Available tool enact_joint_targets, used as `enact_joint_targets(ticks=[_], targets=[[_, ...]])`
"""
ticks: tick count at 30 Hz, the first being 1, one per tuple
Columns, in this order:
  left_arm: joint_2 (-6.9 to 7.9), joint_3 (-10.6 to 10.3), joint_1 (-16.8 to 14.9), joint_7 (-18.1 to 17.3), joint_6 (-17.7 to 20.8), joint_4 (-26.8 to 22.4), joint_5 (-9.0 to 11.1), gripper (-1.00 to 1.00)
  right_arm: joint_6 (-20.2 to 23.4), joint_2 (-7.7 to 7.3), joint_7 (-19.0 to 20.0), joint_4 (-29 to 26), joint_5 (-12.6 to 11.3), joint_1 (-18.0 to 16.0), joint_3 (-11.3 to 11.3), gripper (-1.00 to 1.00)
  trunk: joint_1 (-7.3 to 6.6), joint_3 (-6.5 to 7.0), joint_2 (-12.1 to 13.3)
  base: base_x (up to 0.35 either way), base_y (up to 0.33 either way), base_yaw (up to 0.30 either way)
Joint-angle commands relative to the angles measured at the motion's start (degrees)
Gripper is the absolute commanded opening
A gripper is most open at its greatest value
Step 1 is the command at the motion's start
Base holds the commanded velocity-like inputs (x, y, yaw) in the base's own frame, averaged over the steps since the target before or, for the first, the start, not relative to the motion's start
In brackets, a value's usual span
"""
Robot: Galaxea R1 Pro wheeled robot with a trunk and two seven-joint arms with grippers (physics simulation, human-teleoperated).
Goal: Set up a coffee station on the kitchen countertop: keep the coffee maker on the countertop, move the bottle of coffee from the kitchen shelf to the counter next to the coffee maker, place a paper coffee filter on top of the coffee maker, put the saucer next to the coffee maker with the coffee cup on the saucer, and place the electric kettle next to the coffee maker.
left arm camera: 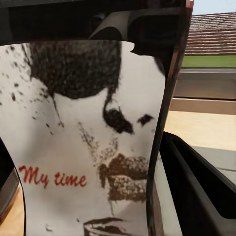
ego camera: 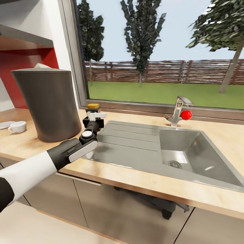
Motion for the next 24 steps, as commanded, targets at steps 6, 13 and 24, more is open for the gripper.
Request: enact_joint_targets(ticks=[6, 13, 24], targets=[[0.05, -0.10, -0.09, 0.28, 0.31, -0.11, 0.02, -1.00, -0.17, -0.01, -0.01, 0.05, 0.09, -0.04, 0.24, 1.00, 0.01, -0.06, -0.03, 0.065, 0.046, 0.000], [0.05, -0.10, -0.09, 0.28, 0.31, -0.11, 0.02, -1.00, -0.17, -0.02, -0.01, 0.05, 0.09, -0.04, 0.26, 1.00, 0.01, -0.06, -0.03, 0.068, 0.056, 0.000], [0.05, -0.10, -0.09, 0.28, 0.39, -0.11, 0.02, -1.00, -0.17, -0.01, -0.01, 0.05, 0.09, -0.04, 0.25, 1.00, 0.01, -0.06, -0.03, 0.072, 0.047, 0.000]])
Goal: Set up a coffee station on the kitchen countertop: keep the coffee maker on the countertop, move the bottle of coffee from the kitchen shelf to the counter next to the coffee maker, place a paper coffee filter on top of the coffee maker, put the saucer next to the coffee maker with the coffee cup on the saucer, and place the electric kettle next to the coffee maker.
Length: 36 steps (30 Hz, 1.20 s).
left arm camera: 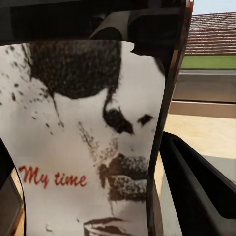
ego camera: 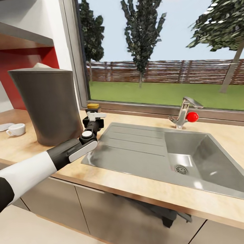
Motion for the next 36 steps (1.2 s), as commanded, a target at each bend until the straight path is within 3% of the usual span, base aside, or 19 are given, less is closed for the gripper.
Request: enact_joint_targets(ticks=[1, 24, 36], targets=[[0.05, -0.18, -0.10, 0.28, 0.32, -0.08, 0.02, -1.00, -0.17, -0.01, -0.01, 0.05, 0.09, -0.04, 0.27, 1.00, 0.01, -0.06, -0.03, 0.148, 0.001, 0.000], [0.14, -0.10, -0.10, 0.28, 0.36, -0.02, 0.02, -1.00, -0.17, -0.01, -0.01, 0.05, 0.09, -0.04, 0.25, 1.00, 0.01, -0.06, -0.03, 0.038, 0.012, 0.000], [0.14, -0.09, -0.11, 0.28, 0.41, -0.02, 0.02, -1.00, -0.14, -0.03, -0.01, 0.05, 0.10, -0.04, 0.27, 1.00, 1.77, -1.50, -3.23, 0.000, 0.000, 0.000]])
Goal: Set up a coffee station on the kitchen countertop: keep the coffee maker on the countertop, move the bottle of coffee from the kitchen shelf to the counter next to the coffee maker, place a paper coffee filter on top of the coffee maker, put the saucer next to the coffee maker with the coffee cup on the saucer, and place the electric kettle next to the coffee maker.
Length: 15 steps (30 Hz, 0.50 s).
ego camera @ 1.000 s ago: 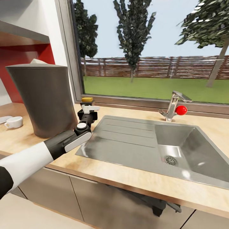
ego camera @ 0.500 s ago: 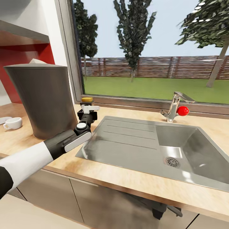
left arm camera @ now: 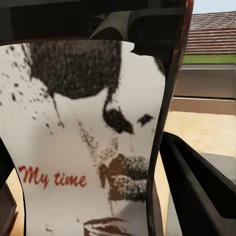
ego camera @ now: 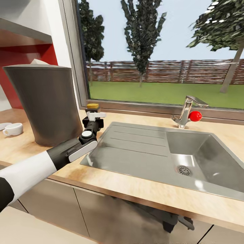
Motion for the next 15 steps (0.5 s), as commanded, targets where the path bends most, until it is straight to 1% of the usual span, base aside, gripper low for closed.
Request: enact_joint_targets(ticks=[1, 2, 6, 10, 13, 15], targets=[[0.05, -0.17, -0.09, 0.28, 0.33, -0.11, 0.02, -1.00, -0.17, -0.02, -0.01, 0.05, 0.08, -0.04, 0.25, 1.00, -0.01, -0.06, -0.03, 0.000, 0.000, 0.000], [0.05, -0.17, -0.09, 0.28, 0.33, -0.11, 0.02, -1.00, -0.18, -0.02, -0.01, 0.05, 0.08, -0.04, 0.23, 1.00, -0.01, -0.06, -0.03, 0.000, 0.000, 0.000], [0.05, -0.17, -0.09, 0.28, 0.33, -0.11, 0.02, -1.00, -0.18, 0.00, -0.01, 0.05, 0.08, -0.04, 0.22, 1.00, 0.87, -0.78, -1.63, 0.000, 0.000, 0.000], [0.05, -0.17, -0.08, 0.28, 0.33, -0.11, 0.02, -1.00, -0.19, 0.00, -0.01, 0.05, 0.07, -0.04, 0.21, 1.00, 0.87, -0.78, -1.63, 0.000, 0.000, 0.000], [0.05, -0.17, -0.08, 0.28, 0.33, -0.11, 0.02, -1.00, -0.19, 0.00, -0.01, 0.05, 0.07, -0.04, 0.21, 1.00, 1.53, -1.32, -2.84, 0.000, 0.000, 0.000], [0.05, -0.17, -0.08, 0.28, 0.33, -0.11, 0.02, -1.00, -0.19, 0.00, -0.01, 0.05, 0.07, -0.04, 0.22, 1.00, 1.53, -1.32, -2.84, 0.000, 0.000, 0.000]])
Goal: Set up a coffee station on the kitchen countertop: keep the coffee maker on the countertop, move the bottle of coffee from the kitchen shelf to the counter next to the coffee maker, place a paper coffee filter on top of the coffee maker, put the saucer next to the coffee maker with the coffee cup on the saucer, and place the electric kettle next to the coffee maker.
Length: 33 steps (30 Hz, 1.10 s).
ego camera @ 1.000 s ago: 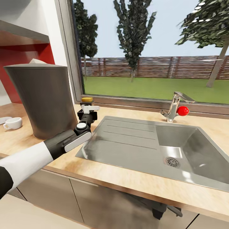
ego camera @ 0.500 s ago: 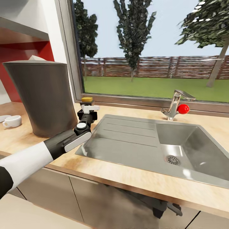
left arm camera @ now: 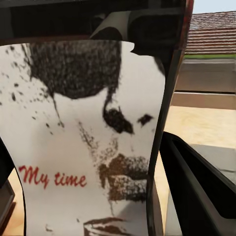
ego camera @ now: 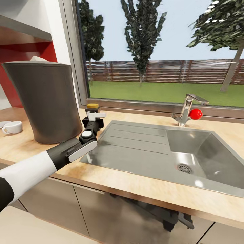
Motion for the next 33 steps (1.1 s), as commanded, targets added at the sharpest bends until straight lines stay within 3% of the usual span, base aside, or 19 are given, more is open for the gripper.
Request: enact_joint_targets(ticks=[1, 33], targets=[[0.05, -0.18, -0.11, 0.28, 0.32, -0.12, 0.02, -1.00, -0.17, -0.01, -0.01, 0.05, 0.09, -0.04, 0.24, 1.00, -0.01, -0.06, -0.03, 0.000, 0.000, 0.000], [0.05, -0.18, -0.10, 0.28, 0.37, -0.08, 0.02, -1.00, -0.17, -0.01, -0.01, 0.05, 0.09, -0.04, 0.24, 1.00, 0.43, -2.29, -0.83, 0.000, 0.000, 0.000]])
